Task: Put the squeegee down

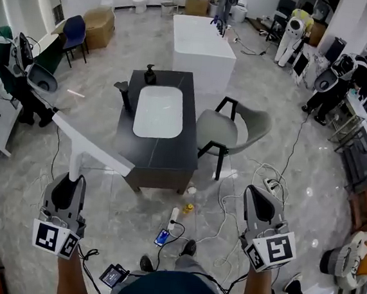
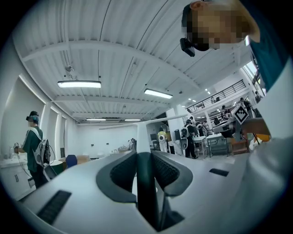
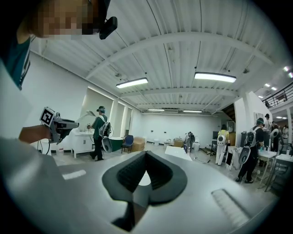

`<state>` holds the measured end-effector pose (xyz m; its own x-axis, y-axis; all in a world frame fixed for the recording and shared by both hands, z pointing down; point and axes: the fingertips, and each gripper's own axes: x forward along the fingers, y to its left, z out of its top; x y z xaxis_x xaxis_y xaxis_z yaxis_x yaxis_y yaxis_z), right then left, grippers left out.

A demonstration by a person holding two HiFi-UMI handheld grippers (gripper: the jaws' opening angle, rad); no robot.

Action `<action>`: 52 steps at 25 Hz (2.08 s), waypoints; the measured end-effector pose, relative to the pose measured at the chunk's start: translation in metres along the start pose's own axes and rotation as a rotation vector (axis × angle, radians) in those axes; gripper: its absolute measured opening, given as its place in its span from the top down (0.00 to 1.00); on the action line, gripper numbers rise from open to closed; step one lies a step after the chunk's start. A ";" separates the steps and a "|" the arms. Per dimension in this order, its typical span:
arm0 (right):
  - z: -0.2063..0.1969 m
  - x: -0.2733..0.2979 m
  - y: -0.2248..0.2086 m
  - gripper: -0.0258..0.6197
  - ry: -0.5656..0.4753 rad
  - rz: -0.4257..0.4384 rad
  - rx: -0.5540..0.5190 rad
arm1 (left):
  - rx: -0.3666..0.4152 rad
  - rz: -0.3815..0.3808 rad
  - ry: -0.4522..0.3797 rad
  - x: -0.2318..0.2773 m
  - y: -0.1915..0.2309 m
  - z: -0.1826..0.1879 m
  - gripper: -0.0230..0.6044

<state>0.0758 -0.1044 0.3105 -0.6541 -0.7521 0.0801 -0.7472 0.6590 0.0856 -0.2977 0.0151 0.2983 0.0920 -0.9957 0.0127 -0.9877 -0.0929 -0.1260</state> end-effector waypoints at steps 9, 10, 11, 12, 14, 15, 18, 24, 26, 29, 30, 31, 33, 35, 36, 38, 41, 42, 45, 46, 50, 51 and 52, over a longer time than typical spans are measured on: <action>-0.010 0.052 -0.090 0.94 -0.024 0.101 0.025 | 0.016 0.097 0.010 0.067 -0.043 0.016 0.81; -0.012 0.055 -0.098 0.94 -0.027 0.107 0.029 | 0.020 0.103 0.014 0.074 -0.047 0.015 0.81; -0.014 0.057 -0.106 0.94 -0.031 0.112 0.033 | 0.025 0.108 0.017 0.081 -0.051 0.016 0.81; -0.015 0.060 -0.114 0.94 -0.034 0.116 0.037 | 0.028 0.111 0.021 0.088 -0.054 0.016 0.81; -0.019 0.063 -0.129 0.94 -0.037 0.117 0.045 | 0.033 0.112 0.031 0.103 -0.061 0.016 0.82; -0.021 0.064 -0.136 0.94 -0.038 0.115 0.049 | 0.036 0.110 0.036 0.110 -0.064 0.015 0.81; -0.028 0.065 -0.158 0.94 -0.038 0.095 0.059 | 0.047 0.094 0.047 0.133 -0.073 0.013 0.81; -0.040 0.067 -0.185 0.94 -0.009 0.018 0.070 | 0.042 0.009 0.061 0.192 -0.077 0.001 0.81; -0.043 0.071 -0.191 0.94 0.002 -0.016 0.074 | 0.031 -0.022 0.062 0.211 -0.073 -0.005 0.81; -0.047 0.084 -0.193 0.94 0.020 -0.069 0.063 | 0.015 -0.072 0.066 0.241 -0.061 -0.019 0.81; -0.048 0.089 -0.193 0.94 0.027 -0.091 0.062 | 0.009 -0.092 0.070 0.253 -0.055 -0.025 0.82; -0.049 0.095 -0.193 0.94 0.035 -0.114 0.064 | 0.005 -0.112 0.076 0.266 -0.049 -0.031 0.82; -0.052 0.107 -0.189 0.94 0.049 -0.161 0.077 | 0.000 -0.160 0.087 0.293 -0.034 -0.043 0.82; -0.056 0.119 -0.185 0.94 0.057 -0.203 0.086 | 0.002 -0.208 0.087 0.322 -0.020 -0.050 0.82; -0.057 0.126 -0.184 0.94 0.059 -0.219 0.088 | 0.004 -0.228 0.086 0.335 -0.014 -0.053 0.81; -0.061 0.138 -0.184 0.94 0.063 -0.242 0.088 | 0.005 -0.259 0.091 0.358 -0.006 -0.061 0.81; -0.073 0.154 -0.186 0.94 0.076 -0.269 0.087 | 0.003 -0.296 0.111 0.388 -0.001 -0.080 0.82; -0.078 0.159 -0.187 0.94 0.083 -0.277 0.088 | -0.002 -0.305 0.118 0.397 0.000 -0.088 0.82; -0.095 0.170 -0.192 0.94 0.106 -0.300 0.097 | -0.029 -0.319 0.141 0.423 -0.002 -0.118 0.81; -0.101 0.172 -0.193 0.94 0.115 -0.306 0.101 | -0.038 -0.322 0.152 0.431 -0.003 -0.128 0.81; -0.129 0.182 -0.194 0.94 0.163 -0.313 0.107 | -0.060 -0.338 0.203 0.460 -0.011 -0.172 0.82; -0.136 0.184 -0.194 0.94 0.178 -0.311 0.107 | -0.065 -0.342 0.216 0.466 -0.013 -0.183 0.81; -0.143 0.185 -0.194 0.94 0.194 -0.310 0.109 | -0.071 -0.345 0.229 0.472 -0.015 -0.194 0.82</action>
<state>0.1164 -0.3709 0.4509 -0.3684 -0.8943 0.2540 -0.9212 0.3880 0.0299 -0.2637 -0.4537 0.4987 0.3967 -0.8795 0.2631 -0.9107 -0.4130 -0.0073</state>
